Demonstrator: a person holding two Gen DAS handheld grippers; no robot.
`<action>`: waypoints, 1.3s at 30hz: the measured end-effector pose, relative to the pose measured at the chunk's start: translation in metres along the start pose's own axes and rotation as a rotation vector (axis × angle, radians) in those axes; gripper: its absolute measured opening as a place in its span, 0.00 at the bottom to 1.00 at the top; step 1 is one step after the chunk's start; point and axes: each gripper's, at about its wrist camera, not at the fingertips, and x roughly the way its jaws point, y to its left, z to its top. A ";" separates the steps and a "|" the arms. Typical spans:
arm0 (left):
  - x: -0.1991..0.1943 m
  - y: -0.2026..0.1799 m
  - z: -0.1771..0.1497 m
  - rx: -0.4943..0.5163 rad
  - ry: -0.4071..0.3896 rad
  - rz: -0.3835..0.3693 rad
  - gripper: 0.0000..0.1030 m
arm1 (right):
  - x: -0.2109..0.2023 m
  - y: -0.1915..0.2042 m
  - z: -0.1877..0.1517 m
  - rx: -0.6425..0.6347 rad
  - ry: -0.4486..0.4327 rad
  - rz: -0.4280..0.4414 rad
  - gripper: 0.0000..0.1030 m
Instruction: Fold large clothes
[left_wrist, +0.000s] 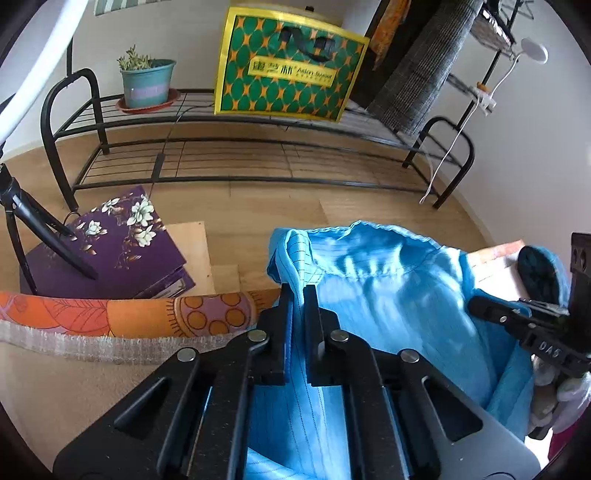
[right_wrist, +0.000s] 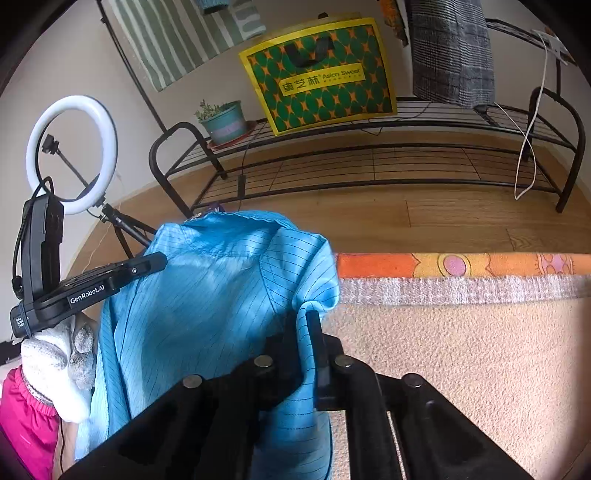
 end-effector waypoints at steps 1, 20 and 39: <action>-0.004 -0.001 0.001 -0.002 -0.009 -0.009 0.01 | -0.002 0.003 0.000 -0.011 -0.009 -0.003 0.00; -0.193 -0.068 -0.022 0.101 -0.140 -0.185 0.00 | -0.138 0.072 -0.011 -0.089 -0.153 0.033 0.00; -0.335 -0.096 -0.214 0.102 -0.030 -0.264 0.00 | -0.277 0.143 -0.172 -0.132 -0.093 0.134 0.00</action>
